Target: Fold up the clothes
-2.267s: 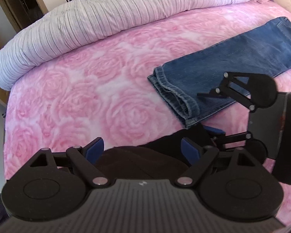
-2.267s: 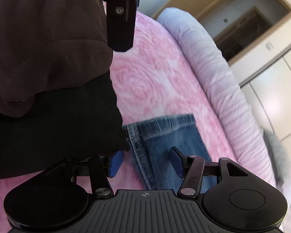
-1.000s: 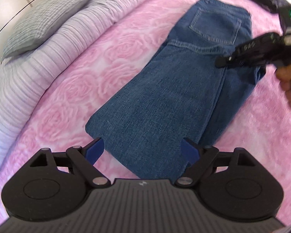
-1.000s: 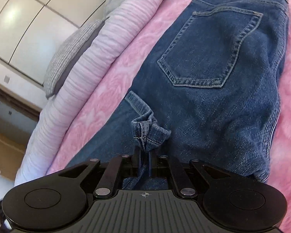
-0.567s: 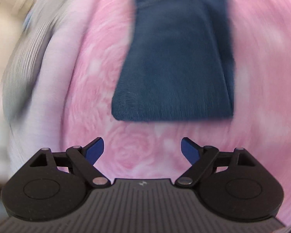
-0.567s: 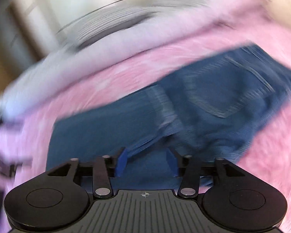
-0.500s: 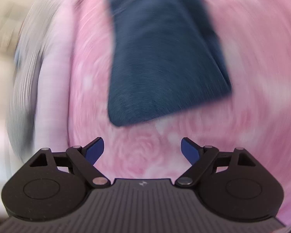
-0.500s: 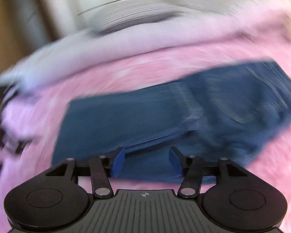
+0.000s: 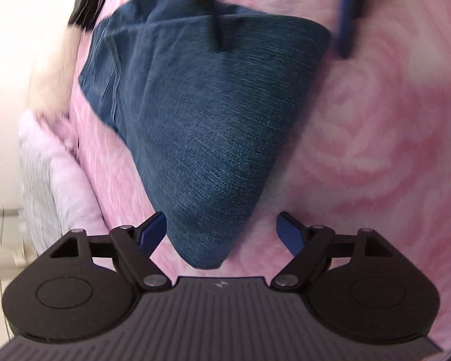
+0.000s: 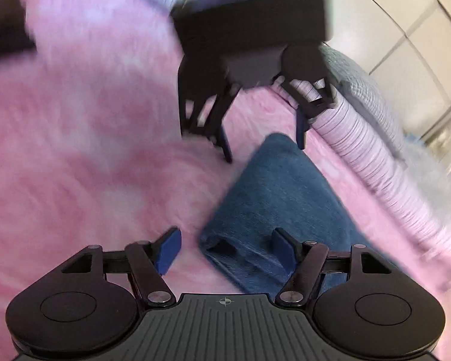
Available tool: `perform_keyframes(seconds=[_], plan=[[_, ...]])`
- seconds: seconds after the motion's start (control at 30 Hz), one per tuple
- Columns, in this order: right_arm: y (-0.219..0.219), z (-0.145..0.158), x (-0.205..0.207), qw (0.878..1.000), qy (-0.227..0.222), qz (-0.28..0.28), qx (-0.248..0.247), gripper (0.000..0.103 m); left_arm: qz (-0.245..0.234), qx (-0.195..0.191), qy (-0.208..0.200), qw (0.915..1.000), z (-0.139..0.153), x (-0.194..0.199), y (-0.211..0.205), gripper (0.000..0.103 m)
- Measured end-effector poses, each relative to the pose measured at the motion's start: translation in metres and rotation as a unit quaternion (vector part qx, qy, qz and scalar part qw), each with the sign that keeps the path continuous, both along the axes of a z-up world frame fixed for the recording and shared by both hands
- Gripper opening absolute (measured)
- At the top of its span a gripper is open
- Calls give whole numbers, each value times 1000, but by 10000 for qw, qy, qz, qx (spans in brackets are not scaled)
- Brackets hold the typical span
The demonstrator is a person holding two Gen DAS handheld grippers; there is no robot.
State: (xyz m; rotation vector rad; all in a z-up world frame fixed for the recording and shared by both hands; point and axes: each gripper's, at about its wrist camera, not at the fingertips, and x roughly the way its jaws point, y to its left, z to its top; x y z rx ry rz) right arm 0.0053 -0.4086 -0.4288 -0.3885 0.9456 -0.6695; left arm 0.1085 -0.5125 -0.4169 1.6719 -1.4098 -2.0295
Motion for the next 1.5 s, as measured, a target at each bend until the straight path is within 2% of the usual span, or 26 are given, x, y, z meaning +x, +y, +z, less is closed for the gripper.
perform_keyframes(seconds=[0.13,0.17,0.2,0.23,0.27,0.3,0.4,0.43,0.47,0.63,0.67,0.7,0.73,0.77,0.8,0.9,1.0,1.03,1.07,1.1,1.17,1.2,1.37,1.43,1.5], plan=[[-9,-4,-10,9997,-75,134,-183,69,-320,-141,-15,9994,-3,4,-5,79],[-9,-4,-12,9996,-98,210,-150,61,-346,-127,-10,9993,-3,2,-7,79],[-8,-1,-16,9996,-168,242,-53,38,-371,-113,-6,9992,-3,1,-9,80],[-9,4,-20,9993,-269,236,68,27,-398,-99,-1,9992,-2,-1,-10,81],[-10,10,-25,9988,-402,217,188,20,-441,-91,-14,9990,-1,-2,-11,81],[-13,18,-31,9977,-567,183,308,17,-482,-82,-26,9988,0,-4,-12,81],[-23,45,-46,9924,-1027,92,674,15,-399,-69,26,9992,0,-9,-19,77],[-26,55,-50,9902,-1156,58,779,15,-351,-78,46,9993,2,-12,-20,63],[-28,64,-53,9885,-1249,26,849,15,-301,-84,65,9995,3,-16,-20,37],[-25,89,-52,9867,-1356,-4,895,20,198,276,117,9994,22,-32,-31,30],[-19,88,-53,9882,-1313,25,790,24,221,332,112,9991,25,-33,-32,28],[-13,86,-55,9900,-1257,54,637,34,243,387,108,9989,29,-34,-34,28],[-6,81,-57,9920,-1186,82,434,40,266,443,103,9986,32,-35,-35,27],[-1,75,-58,9939,-1075,110,235,53,289,498,98,9983,36,-36,-36,27],[3,68,-57,9956,-922,137,41,59,312,554,93,9979,39,-37,-37,27],[6,40,-48,9983,-345,199,-435,65,429,682,106,9967,42,-37,-40,27],[-6,13,-39,9974,146,147,-696,65,510,704,144,9961,45,-32,-35,27],[-13,9,-38,9972,200,49,-725,64,526,686,152,9961,46,-32,-34,26],[-22,9,-38,9979,158,-94,-626,57,543,669,161,9961,47,-32,-33,26],[-30,14,-41,9990,47,-197,-398,35,582,666,181,9959,49,-33,-33,25],[-41,26,-47,9995,-153,-282,66,16,647,650,226,9955,55,-33,-31,23],[-40,31,-48,9994,-156,-271,120,12,657,625,253,9956,60,-31,-27,23],[-25,73,-47,9978,-386,-343,417,11,912,508,462,9935,99,-17,7,22],[-6,92,-42,9969,-500,-239,566,11,1099,592,417,9913,116,-4,32,22],[18,112,-36,9932,-697,-60,926,11,1357,815,262,9870,136,13,66,22]])
